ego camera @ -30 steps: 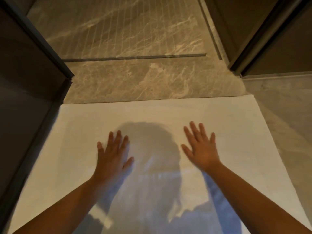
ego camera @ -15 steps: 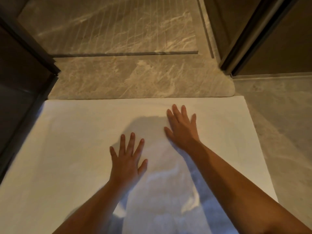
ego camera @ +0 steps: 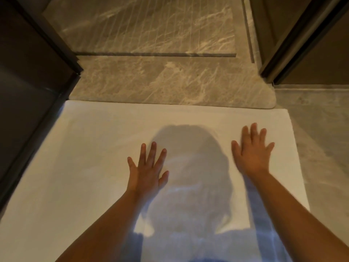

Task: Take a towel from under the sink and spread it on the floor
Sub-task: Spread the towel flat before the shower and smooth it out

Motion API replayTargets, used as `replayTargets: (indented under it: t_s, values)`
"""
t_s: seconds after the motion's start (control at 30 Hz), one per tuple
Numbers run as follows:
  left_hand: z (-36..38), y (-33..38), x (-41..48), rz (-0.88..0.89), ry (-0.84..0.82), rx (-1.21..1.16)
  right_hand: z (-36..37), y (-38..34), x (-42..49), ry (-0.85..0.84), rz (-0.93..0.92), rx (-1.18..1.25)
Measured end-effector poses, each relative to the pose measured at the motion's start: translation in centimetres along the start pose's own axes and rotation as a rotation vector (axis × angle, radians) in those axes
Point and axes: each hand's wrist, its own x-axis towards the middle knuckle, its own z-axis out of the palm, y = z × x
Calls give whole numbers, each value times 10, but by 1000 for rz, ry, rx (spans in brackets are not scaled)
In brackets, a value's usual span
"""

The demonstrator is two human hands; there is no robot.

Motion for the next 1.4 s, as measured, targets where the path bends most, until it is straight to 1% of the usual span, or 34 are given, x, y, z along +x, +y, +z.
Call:
replayTargets:
  t_s: [0.03,0.1,0.17,0.2,0.3,0.33,0.4,0.6,0.7,0.77,0.8,0.87,0.93,1.0,1.1,1.17,1.23,1.3,1.33,1.4]
  values:
    - [-5,2,-4,-11,4,-3,4,-19,-15,-12,-43,28]
    - [-11,6,-18,-45,41,-45,15,-62,-54,-51,-201,47]
    - [-7,6,-40,-59,97,-142,31,-97,-100,-43,-412,-27]
    - [-2,6,-54,-64,90,-168,39,-109,-121,-69,-491,-75]
    - [17,2,-98,-65,36,-181,44,-113,-157,-156,-582,-152]
    - [22,-2,-110,-77,8,-187,44,-104,-159,-155,-582,-158]
    - [30,-10,-129,-95,-11,-203,42,-75,-155,-139,-520,-148]
    - [38,-29,-155,-113,-5,-223,20,23,-165,-130,-184,-92]
    - [41,-29,-166,-107,17,-245,17,41,-184,-159,-65,-109]
    - [43,-25,-174,-112,28,-260,17,27,-199,-187,-72,-95]
    - [45,-22,-178,-110,23,-259,18,12,-210,-209,-127,-101]
    - [47,-17,-184,-103,-9,-250,26,-23,-234,-256,-292,-94]
    - [48,-17,-186,-81,-18,-239,39,-42,-253,-312,-438,-108]
    - [47,-19,-185,-44,-19,-233,42,-33,-255,-323,-479,-138]
    - [46,-19,-182,77,19,-280,27,-5,-253,-298,-360,-197]
    - [39,-12,-178,155,40,-315,11,-1,-254,-272,-303,-191]
    - [29,0,-172,163,46,-359,-4,-12,-261,-265,-270,-159]
    - [15,13,-164,143,89,-424,-17,-31,-273,-240,-239,-154]
    - [8,19,-159,147,85,-416,-22,-40,-281,-225,-217,-156]
    - [-1,29,-153,209,37,-357,-29,-58,-298,-195,-144,-143]
